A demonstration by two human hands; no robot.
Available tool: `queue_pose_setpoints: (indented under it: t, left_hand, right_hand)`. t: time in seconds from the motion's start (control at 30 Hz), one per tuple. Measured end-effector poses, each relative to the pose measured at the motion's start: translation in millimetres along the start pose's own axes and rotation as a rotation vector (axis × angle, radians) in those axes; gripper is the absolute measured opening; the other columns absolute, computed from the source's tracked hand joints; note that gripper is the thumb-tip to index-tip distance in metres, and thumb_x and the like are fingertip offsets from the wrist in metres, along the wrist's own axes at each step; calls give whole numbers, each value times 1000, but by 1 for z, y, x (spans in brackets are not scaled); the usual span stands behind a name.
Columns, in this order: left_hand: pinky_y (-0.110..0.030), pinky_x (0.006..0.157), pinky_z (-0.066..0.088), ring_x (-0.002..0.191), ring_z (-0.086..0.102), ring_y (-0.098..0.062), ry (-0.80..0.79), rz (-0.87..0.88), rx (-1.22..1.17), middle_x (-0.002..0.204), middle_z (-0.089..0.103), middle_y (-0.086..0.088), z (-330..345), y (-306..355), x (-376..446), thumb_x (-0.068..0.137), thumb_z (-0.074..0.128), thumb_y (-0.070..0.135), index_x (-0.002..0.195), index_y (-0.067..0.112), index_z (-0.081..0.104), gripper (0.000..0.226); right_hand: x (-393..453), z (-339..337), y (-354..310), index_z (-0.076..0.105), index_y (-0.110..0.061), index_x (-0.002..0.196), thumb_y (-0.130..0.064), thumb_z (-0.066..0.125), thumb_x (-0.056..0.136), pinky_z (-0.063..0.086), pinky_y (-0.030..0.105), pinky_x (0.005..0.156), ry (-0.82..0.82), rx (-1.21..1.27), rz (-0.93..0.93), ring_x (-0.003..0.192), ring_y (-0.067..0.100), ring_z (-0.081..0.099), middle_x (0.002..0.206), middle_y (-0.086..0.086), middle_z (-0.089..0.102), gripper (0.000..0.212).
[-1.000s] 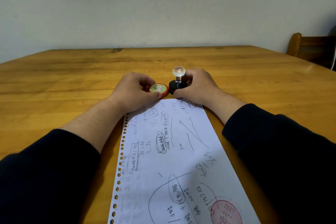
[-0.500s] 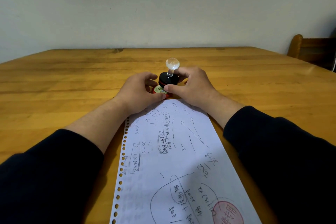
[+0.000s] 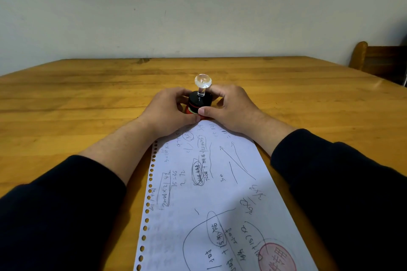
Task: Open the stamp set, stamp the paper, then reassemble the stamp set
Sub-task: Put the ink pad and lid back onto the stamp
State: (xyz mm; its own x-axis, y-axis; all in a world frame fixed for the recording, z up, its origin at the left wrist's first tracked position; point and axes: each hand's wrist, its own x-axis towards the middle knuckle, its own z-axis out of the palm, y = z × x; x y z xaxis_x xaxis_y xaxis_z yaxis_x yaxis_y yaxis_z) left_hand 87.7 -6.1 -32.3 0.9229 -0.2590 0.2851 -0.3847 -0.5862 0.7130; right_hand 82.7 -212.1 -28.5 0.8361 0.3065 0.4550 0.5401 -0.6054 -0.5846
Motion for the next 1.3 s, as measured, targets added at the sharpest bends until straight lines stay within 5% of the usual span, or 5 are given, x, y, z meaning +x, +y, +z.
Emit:
queue_pose_setpoints:
  t: [0.6, 0.83, 1.07, 1.2, 1.3]
  left_hand:
    - [-3, 58, 42, 55, 58, 11, -1, 17, -12, 106, 78, 8, 2, -5, 3, 73, 90, 20, 124, 21, 71, 54]
    - [-4, 58, 42, 55, 57, 11, 6, 28, -9, 104, 78, 10, 2, -6, 3, 72, 91, 22, 119, 23, 73, 50]
    - [-4, 52, 39, 58, 53, 4, 54, -6, 56, 82, 70, 21, -6, -4, 2, 67, 93, 32, 104, 33, 75, 41]
    - [-5, 54, 41, 67, 56, -7, 69, -52, 23, 91, 77, 9, -13, -8, 3, 66, 96, 27, 99, 24, 77, 39]
    - [-10, 58, 47, 68, 60, -8, 59, -78, -22, 92, 78, 5, -16, -10, 3, 66, 97, 23, 97, 20, 77, 37]
  right_hand:
    - [-1, 1, -1, 74, -19, 121, -21, 84, 84, 58, 45, 94, -28, -9, 55, 106, 17, 70, 111, -3, 77, 38]
    - [-1, 2, 1, 73, -22, 125, -18, 85, 83, 59, 27, 87, -23, 28, 62, 106, 10, 69, 114, -7, 76, 43]
    - [-1, 1, 5, 69, -20, 132, -22, 91, 77, 61, 30, 90, 11, 37, 93, 104, 10, 69, 118, -7, 73, 60]
    - [1, 0, 11, 71, -17, 129, -28, 95, 71, 48, 5, 73, 56, -8, 135, 88, -3, 65, 112, -6, 74, 64]
    - [1, -1, 12, 74, -19, 121, -30, 96, 69, 48, 11, 72, 62, 0, 161, 81, -2, 64, 103, -8, 75, 57]
